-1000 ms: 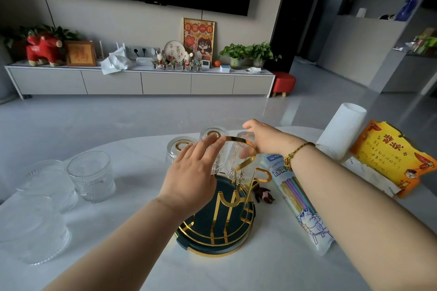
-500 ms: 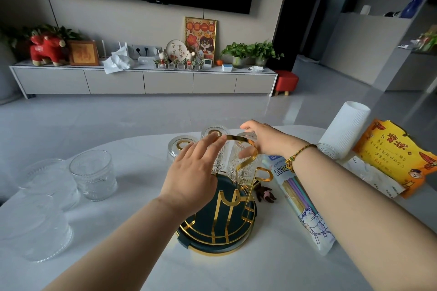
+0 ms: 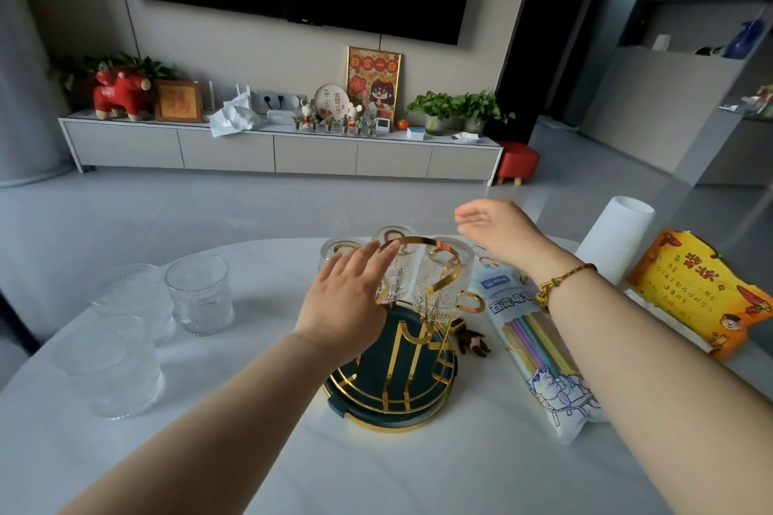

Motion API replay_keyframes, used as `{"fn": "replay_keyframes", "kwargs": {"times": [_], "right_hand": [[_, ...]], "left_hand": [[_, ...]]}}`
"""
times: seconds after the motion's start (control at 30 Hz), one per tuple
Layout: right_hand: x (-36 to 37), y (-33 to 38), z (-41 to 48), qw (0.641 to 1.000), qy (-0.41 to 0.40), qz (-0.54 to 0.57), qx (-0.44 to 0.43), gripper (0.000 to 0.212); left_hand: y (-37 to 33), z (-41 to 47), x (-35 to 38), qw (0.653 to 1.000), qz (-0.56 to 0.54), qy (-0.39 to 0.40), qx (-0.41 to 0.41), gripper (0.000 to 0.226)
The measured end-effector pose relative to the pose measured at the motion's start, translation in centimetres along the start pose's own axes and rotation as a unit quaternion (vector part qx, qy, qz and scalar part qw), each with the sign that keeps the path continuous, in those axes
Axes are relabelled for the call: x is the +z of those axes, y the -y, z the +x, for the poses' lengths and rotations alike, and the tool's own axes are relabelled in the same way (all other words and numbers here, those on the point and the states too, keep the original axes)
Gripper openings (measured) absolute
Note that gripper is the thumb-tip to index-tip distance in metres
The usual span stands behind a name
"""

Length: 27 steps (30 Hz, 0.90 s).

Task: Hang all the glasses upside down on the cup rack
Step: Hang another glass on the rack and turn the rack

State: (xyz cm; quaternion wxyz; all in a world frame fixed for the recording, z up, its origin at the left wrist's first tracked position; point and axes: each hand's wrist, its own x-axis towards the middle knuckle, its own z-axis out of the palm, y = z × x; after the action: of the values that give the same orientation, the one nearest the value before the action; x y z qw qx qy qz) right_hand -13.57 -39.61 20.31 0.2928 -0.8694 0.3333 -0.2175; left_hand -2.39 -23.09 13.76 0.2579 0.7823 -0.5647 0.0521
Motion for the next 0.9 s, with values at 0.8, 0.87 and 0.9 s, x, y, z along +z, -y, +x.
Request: {"fn": "replay_keyframes", "kwargs": {"times": [0.8,0.87,0.9], "right_hand": [[33.6,10.4,-8.3,0.965,0.206,0.164,0.001,0.080],[35.0,10.8,-7.8,0.960,0.210,0.185,0.005,0.086],[35.6,11.0,-7.6,0.958,0.207,0.198,0.002,0.086]], "left_hand": [[16.9,-21.1,0.2,0.967,0.078,-0.015,-0.241,0.042],[17.1,-21.1,0.5,0.968,0.094,-0.017,-0.230,0.042],[17.2,-21.1,0.5,0.969,0.104,-0.019,-0.225,0.038]]}}
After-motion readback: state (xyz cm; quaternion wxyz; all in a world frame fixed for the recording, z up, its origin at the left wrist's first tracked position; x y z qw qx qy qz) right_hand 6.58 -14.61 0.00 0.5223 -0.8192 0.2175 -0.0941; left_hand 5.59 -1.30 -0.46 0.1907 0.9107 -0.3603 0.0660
